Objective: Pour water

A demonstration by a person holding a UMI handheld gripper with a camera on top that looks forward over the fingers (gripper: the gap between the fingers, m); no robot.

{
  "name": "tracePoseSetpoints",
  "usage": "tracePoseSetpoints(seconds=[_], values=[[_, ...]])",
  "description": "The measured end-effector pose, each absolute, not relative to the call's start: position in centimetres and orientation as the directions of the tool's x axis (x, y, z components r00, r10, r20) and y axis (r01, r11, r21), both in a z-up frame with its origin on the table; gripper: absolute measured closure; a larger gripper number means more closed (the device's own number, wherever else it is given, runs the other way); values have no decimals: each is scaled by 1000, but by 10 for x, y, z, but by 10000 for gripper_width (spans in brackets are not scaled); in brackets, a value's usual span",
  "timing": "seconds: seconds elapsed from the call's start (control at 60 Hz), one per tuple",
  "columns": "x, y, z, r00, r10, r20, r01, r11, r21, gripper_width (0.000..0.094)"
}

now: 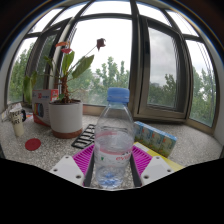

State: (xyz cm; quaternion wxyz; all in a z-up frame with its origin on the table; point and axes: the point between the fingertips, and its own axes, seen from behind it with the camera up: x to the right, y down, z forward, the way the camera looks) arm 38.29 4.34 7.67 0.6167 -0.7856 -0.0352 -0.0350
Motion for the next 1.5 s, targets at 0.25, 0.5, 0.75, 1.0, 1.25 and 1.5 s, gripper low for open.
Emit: tracePoseSetpoints(seconds=[0.25, 0.5, 0.75, 1.0, 1.25, 1.5], values=[[380, 44, 79, 996, -4, 93, 90, -200, -976, 646], [395, 37, 106, 976, -140, 165, 136, -197, -971, 646], [382, 32, 237, 757, -373, 537, 518, -160, -840, 649], [238, 61, 359, 160, -440, 883, 940, -206, -272, 651], [37, 108, 350, -470, -388, 793, 875, -85, 476, 645], [-58, 133, 268, -738, -364, 568, 590, 60, 805, 646]])
